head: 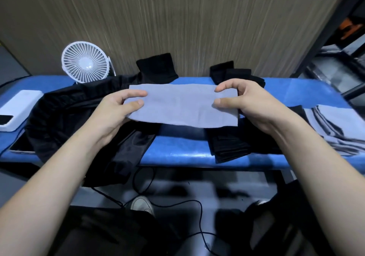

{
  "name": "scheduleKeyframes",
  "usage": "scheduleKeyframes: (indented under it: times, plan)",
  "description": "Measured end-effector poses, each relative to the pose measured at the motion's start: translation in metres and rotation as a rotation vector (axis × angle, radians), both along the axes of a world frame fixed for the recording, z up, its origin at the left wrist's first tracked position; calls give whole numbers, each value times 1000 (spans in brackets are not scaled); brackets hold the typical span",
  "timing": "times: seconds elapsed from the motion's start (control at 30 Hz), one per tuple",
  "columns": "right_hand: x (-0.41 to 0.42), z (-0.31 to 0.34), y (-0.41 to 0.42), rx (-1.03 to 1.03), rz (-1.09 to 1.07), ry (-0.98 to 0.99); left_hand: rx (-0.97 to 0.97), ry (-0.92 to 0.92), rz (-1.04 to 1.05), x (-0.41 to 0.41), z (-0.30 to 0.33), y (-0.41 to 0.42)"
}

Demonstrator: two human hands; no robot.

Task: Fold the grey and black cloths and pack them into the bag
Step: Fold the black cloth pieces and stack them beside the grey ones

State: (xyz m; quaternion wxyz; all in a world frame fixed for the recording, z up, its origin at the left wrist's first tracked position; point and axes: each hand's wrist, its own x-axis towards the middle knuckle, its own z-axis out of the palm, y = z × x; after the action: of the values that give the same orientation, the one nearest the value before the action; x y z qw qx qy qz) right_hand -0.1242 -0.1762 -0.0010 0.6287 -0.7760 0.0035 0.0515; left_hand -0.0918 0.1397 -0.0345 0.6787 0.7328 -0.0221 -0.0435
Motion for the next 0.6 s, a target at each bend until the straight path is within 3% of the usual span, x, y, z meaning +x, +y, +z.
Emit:
scheduleKeyframes:
  times: [0.13,0.37,0.6]
  plan:
    - [0,0,0,24,51,8,10,-17,10,1,0,4]
    - [3,-2,0,-79,-52,-65,47,-34,2,1,1,5]
    - [-1,-2,10,-56,-82,-110,8,-44,-10,-4,3,-3]
